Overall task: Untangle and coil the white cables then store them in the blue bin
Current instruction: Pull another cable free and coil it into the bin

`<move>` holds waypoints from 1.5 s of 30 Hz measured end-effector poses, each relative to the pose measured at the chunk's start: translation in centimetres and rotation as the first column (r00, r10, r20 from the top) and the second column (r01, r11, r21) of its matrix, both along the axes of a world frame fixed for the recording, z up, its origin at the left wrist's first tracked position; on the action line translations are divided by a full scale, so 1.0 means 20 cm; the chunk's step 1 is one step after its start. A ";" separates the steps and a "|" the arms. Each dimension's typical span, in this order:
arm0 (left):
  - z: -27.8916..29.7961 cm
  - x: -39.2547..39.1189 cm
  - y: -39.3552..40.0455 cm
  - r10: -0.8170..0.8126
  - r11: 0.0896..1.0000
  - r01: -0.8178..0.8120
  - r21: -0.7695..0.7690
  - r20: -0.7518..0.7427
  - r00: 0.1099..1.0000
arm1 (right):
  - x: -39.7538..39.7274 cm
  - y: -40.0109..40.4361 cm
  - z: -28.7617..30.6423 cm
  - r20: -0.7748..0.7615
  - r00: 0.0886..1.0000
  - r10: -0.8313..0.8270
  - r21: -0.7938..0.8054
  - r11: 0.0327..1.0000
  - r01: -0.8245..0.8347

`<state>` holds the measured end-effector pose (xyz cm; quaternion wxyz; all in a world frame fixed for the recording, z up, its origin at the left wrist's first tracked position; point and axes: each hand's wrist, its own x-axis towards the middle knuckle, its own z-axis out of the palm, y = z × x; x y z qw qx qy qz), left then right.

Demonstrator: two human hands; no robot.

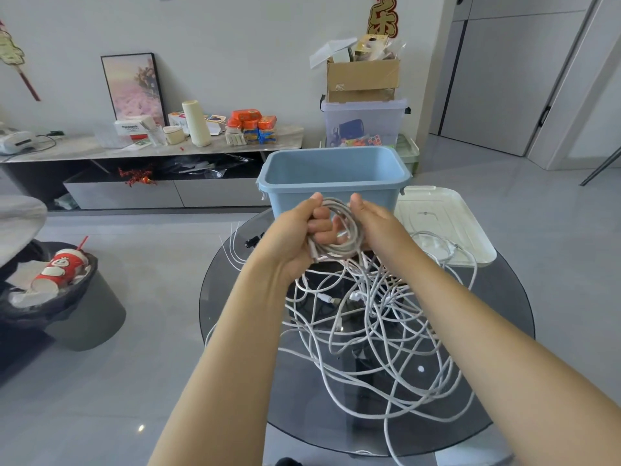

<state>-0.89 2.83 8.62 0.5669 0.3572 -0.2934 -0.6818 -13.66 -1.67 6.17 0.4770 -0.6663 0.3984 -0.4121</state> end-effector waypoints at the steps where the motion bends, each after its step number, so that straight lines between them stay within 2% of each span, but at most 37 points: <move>1: 0.01 0.03 0.00 0.032 0.999 -0.032 -0.006 0.009 0.999 | -0.01 0.00 0.00 0.036 0.997 0.072 0.100 0.992 -0.075; 3: 0.02 0.09 -0.01 0.085 0.996 -0.085 -0.013 0.019 0.996 | -0.03 -0.01 -0.03 0.028 0.983 0.181 0.203 0.962 -0.183; 7: 0.05 0.15 0.01 0.174 0.984 -0.175 -0.025 -0.051 0.983 | -0.07 -0.01 -0.06 -0.220 0.906 0.362 0.187 0.927 -0.325; 14: 0.05 0.18 0.02 0.218 0.973 -0.230 -0.022 -0.236 0.947 | -0.09 0.00 0.00 -0.427 0.852 0.302 0.098 0.952 -0.289; 17: 0.05 0.19 0.02 0.224 0.969 -0.246 -0.034 -0.312 0.923 | -0.10 0.00 0.02 -0.445 0.854 0.270 0.034 0.958 -0.286; 18: 0.06 0.20 0.02 0.219 0.968 -0.246 -0.047 -0.320 0.922 | -0.11 0.00 0.03 -0.398 0.867 0.300 0.069 0.952 -0.297; 21: 0.10 0.21 0.04 0.209 0.964 -0.249 -0.093 -0.315 0.926 | -0.13 0.00 0.06 -0.116 0.920 0.375 0.272 0.902 -0.334; 25: 0.15 0.20 0.06 0.238 0.952 -0.282 -0.121 -0.290 0.927 | -0.15 -0.03 0.10 -0.046 0.930 0.364 0.237 0.909 -0.344; 28: 0.16 0.18 0.06 0.313 0.925 -0.344 -0.162 -0.188 0.931 | -0.17 -0.06 0.18 0.226 0.851 0.474 0.401 0.751 -0.525; 29: 0.17 0.18 0.05 0.334 0.917 -0.359 -0.174 -0.157 0.930 | -0.16 -0.06 0.20 0.265 0.833 0.486 0.428 0.715 -0.553; 31: 0.19 0.19 0.03 0.361 0.908 -0.373 -0.192 -0.097 0.928 | -0.15 -0.08 0.23 0.163 0.859 0.486 0.435 0.746 -0.505; 34: 0.24 0.17 -0.01 0.356 0.914 -0.351 -0.205 -0.012 0.934 | -0.13 -0.09 0.28 -0.120 0.897 0.426 0.301 0.876 -0.376; 37: 0.31 0.14 -0.03 0.341 0.917 -0.326 -0.232 0.027 0.940 | -0.14 -0.11 0.36 -0.203 0.898 0.390 0.229 0.911 -0.343; 38: 0.33 0.13 -0.03 0.344 0.915 -0.324 -0.240 0.042 0.938 | -0.15 -0.11 0.39 -0.274 0.891 0.361 0.193 0.929 -0.317; 39: 0.35 0.11 -0.03 0.355 0.911 -0.329 -0.248 0.068 0.932 | -0.15 -0.10 0.42 -0.407 0.858 0.314 0.129 0.950 -0.286; 41: 0.37 0.09 -0.03 0.382 0.902 -0.346 -0.260 0.106 0.918 | -0.15 -0.08 0.48 -0.687 0.706 0.171 -0.033 0.964 -0.265; 42: 0.37 0.08 -0.02 0.396 0.895 -0.359 -0.264 0.101 0.913 | -0.15 -0.07 0.50 -0.754 0.648 0.105 -0.102 0.957 -0.273; 43: 0.37 0.07 -0.02 0.412 0.888 -0.373 -0.268 0.103 0.905 | -0.14 -0.06 0.52 -0.768 0.638 0.062 -0.151 0.949 -0.275; 44: 0.37 0.07 -0.03 0.432 0.881 -0.387 -0.274 0.127 0.893 | -0.13 -0.06 0.53 -0.739 0.673 0.031 -0.193 0.947 -0.256; 45: 0.36 0.07 -0.03 0.450 0.875 -0.395 -0.279 0.170 0.877 | -0.13 -0.06 0.54 -0.660 0.751 0.002 -0.223 0.954 -0.199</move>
